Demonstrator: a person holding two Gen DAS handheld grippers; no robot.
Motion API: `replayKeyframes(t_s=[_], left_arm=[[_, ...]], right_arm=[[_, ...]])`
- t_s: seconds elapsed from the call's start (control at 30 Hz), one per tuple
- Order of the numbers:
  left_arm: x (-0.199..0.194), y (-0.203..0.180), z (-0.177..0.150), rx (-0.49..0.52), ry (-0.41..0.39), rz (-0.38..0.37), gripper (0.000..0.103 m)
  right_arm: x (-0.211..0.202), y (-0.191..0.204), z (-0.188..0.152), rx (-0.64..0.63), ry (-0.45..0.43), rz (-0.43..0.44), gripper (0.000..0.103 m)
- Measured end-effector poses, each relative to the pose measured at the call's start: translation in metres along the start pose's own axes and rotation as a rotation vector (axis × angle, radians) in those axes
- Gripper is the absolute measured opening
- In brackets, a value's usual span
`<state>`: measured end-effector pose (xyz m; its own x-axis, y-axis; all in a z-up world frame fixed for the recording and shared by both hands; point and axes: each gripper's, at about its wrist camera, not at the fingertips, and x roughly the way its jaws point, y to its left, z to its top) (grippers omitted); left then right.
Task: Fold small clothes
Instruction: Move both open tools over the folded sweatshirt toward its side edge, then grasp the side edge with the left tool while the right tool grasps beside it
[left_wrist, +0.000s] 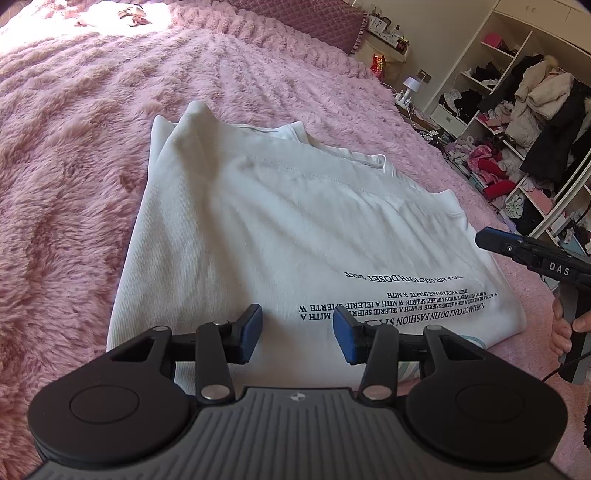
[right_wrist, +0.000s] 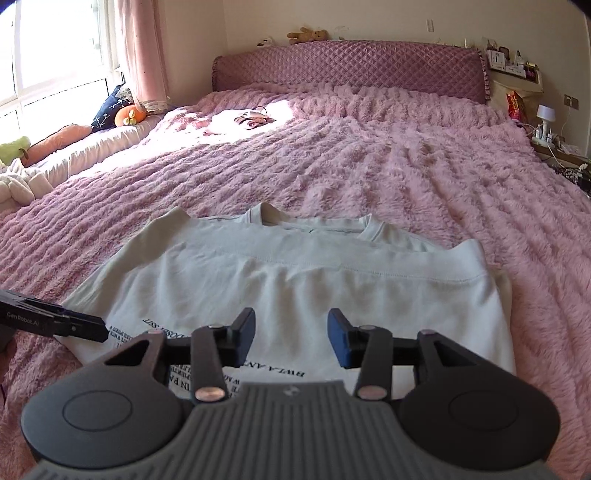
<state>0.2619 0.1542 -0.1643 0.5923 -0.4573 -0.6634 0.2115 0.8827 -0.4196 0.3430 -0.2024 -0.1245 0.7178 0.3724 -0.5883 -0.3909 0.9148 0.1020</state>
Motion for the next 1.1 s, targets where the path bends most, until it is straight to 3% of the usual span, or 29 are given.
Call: replayKeyframes(t_s=[0.17, 0.23, 0.4, 0.63, 0.8, 1.1], left_arm=[[0.0, -0.003, -0.002, 0.009, -0.006, 0.006, 0.056], [0.0, -0.006, -0.002, 0.015, -0.002, 0.008, 0.062], [0.003, -0.012, -0.004, 0.035, -0.012, 0.006, 0.076], [0.004, -0.017, -0.007, 0.051, -0.02, -0.007, 0.088], [0.003, -0.014, -0.005, 0.018, -0.019, -0.017, 0.089], [-0.004, -0.01, -0.001, -0.078, -0.01, -0.025, 0.089]], right_arm=[[0.061, 0.018, 0.033, -0.075, -0.057, -0.092, 0.04], [0.088, 0.023, 0.042, -0.118, -0.067, -0.149, 0.04], [0.148, 0.024, 0.061, -0.14, -0.039, -0.268, 0.04], [0.207, 0.027, 0.077, -0.158, 0.024, -0.352, 0.04], [0.221, 0.028, 0.068, -0.199, 0.06, -0.432, 0.04], [0.17, 0.048, 0.04, -0.251, 0.095, -0.367, 0.04]])
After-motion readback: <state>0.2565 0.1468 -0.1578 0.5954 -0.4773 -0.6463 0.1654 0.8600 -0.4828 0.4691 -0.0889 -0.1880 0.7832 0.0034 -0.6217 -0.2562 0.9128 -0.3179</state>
